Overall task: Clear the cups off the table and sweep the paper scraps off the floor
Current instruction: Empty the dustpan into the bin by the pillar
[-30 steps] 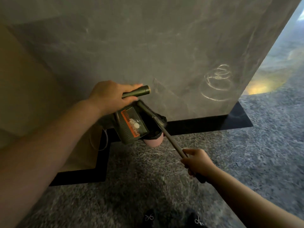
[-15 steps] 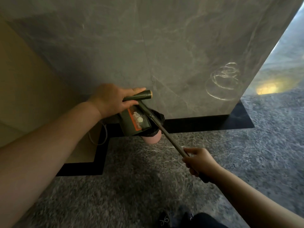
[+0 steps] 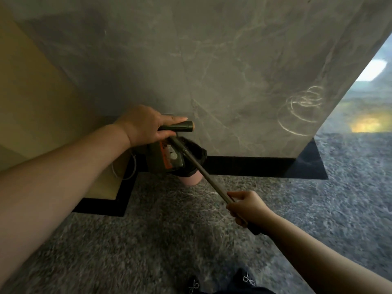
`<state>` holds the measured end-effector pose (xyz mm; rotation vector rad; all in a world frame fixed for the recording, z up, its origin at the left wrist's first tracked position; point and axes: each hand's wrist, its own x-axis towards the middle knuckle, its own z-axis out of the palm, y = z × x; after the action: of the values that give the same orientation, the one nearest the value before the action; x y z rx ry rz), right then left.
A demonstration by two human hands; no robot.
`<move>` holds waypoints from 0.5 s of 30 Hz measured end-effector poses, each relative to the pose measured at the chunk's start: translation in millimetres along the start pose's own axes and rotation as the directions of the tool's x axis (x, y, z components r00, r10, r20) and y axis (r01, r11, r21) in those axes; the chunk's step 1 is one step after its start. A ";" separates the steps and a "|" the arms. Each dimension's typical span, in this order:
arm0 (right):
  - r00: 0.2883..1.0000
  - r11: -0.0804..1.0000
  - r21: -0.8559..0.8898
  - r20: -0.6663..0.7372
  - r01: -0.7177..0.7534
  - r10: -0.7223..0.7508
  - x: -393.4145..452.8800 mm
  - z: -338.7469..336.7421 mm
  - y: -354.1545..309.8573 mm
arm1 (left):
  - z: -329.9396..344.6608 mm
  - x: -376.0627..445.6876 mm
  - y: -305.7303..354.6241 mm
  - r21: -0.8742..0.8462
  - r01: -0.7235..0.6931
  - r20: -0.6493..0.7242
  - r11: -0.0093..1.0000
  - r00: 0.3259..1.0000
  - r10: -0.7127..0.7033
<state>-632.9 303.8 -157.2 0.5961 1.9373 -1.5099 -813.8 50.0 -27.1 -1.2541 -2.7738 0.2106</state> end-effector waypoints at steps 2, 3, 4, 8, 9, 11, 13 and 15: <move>1.000 1.000 0.001 0.010 0.003 -0.003 4.1 -1.6 -0.8 | -3.6 11.3 1.2 -0.001 0.059 0.069 0.998 0.996 -0.058; 1.000 1.000 0.003 0.012 0.000 0.000 6.0 -2.3 -0.9 | -3.8 16.8 0.7 -0.003 0.081 0.086 0.997 0.993 -0.081; 1.000 1.000 0.008 0.010 -0.004 0.004 7.8 -2.3 -0.9 | -3.9 21.2 0.2 -0.016 0.095 0.090 0.995 0.992 -0.093; 1.000 1.000 0.013 0.004 -0.007 0.007 11.0 -1.7 -2.0 | -1.3 27.6 -1.5 -0.037 0.115 0.083 0.993 0.990 -0.111; 1.000 1.000 0.010 0.000 -0.011 0.011 11.4 -1.7 -2.4 | -0.6 27.6 -1.8 -0.040 0.115 0.083 0.993 0.990 -0.111; 1.000 1.000 0.009 0.001 -0.010 0.009 11.7 -2.8 -3.6 | -0.5 27.5 -3.7 -0.062 0.128 0.101 0.990 0.987 -0.122; 1.000 1.000 0.005 0.013 0.002 -0.002 10.9 -3.8 -5.0 | -1.0 26.5 -5.4 -0.071 0.150 0.129 0.986 0.982 -0.140; 1.000 1.000 0.006 0.016 0.022 -0.023 8.9 -4.1 -5.9 | -2.3 25.1 -6.7 -0.089 0.162 0.132 0.983 0.980 -0.150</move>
<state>-643.9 306.1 -158.6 0.5644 1.9342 -1.5296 -835.0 64.7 -23.2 -1.0699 -3.0072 0.1458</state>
